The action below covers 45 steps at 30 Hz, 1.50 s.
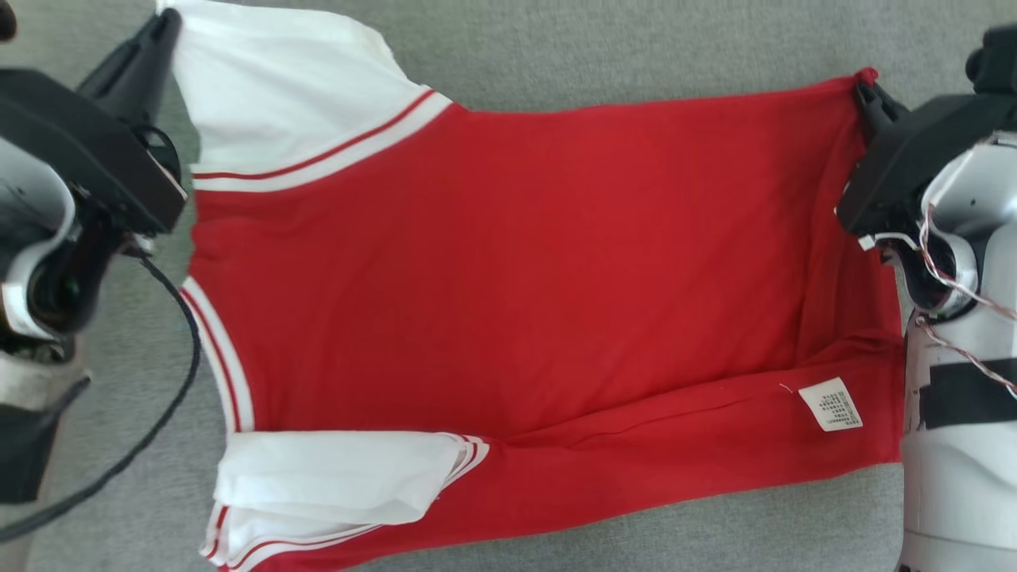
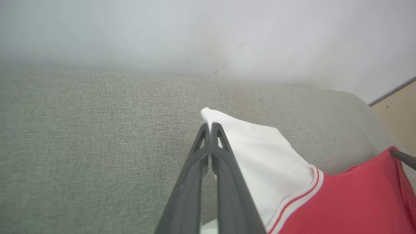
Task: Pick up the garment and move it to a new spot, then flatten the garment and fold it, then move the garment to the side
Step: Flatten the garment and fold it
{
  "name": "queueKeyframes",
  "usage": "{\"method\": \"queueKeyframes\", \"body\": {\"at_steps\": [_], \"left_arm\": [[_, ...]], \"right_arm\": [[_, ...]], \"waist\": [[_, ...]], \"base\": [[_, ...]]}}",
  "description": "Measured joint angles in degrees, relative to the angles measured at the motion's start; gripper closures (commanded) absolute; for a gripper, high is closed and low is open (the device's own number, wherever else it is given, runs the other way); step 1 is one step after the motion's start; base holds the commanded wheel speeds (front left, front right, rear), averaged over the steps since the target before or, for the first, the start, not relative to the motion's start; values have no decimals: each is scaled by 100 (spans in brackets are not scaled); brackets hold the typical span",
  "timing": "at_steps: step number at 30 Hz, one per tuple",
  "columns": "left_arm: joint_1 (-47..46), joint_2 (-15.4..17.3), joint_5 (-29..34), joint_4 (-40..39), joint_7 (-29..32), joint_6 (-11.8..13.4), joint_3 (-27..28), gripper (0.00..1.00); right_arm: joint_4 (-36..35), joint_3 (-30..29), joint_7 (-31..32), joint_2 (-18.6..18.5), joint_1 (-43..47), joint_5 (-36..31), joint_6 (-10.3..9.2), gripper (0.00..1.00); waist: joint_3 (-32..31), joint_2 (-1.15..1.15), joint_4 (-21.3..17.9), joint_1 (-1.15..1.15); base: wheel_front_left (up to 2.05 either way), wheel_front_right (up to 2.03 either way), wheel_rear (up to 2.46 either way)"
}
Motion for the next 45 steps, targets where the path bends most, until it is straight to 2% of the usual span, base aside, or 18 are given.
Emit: {"method": "queueKeyframes", "body": {"at_steps": [8,16,25,34,45], "left_arm": [[912,-177,-215,-742,-453,-244,-45,100],[2124,-234,-302,-1723,-1009,-210,59,100],[3578,-403,-385,-2607,-1486,-31,2,100],[4376,-613,-552,-2655,-1685,8,-190,100],[5021,-781,-818,-2376,-1852,-23,-307,100]], "right_arm": [[-448,-180,-58,20,645,443,1,100],[-846,-535,-84,25,1308,735,1,100],[-1233,-877,55,27,2014,856,0,100],[-1617,-921,467,-152,2745,834,0,100],[-1782,-1071,754,-125,3178,828,0,100]], "waist": [[-388,0,213,0],[-730,-1,382,-1],[-1066,-1,641,-1],[-1306,-1,862,-1],[-1398,-1,979,-1]], "base": [[0,0,0],[0,0,0],[0,0,0],[0,0,0],[0,0,0]]}}
